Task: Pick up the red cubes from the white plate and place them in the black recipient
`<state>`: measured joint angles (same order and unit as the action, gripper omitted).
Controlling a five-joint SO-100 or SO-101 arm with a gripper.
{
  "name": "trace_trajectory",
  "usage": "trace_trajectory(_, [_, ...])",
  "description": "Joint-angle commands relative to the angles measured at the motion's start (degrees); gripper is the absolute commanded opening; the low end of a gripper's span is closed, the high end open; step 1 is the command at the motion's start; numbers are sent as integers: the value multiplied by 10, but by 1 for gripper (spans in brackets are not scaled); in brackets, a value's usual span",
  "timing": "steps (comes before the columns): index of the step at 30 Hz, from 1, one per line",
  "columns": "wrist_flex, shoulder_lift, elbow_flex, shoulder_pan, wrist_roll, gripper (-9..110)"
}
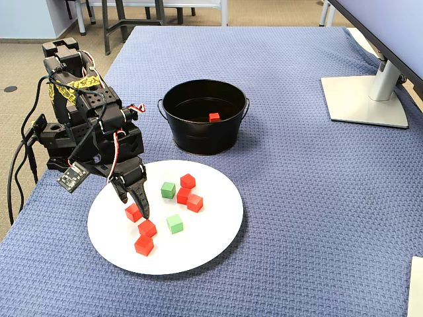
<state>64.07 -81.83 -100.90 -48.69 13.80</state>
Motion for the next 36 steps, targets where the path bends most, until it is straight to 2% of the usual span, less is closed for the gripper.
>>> trace_trajectory(1, [-9, -1, 32, 12, 12, 26])
trace_trajectory(22, [0, -75, -21, 58, 18, 27])
trace_trajectory(36, [-8, 14, 4, 47, 73, 26])
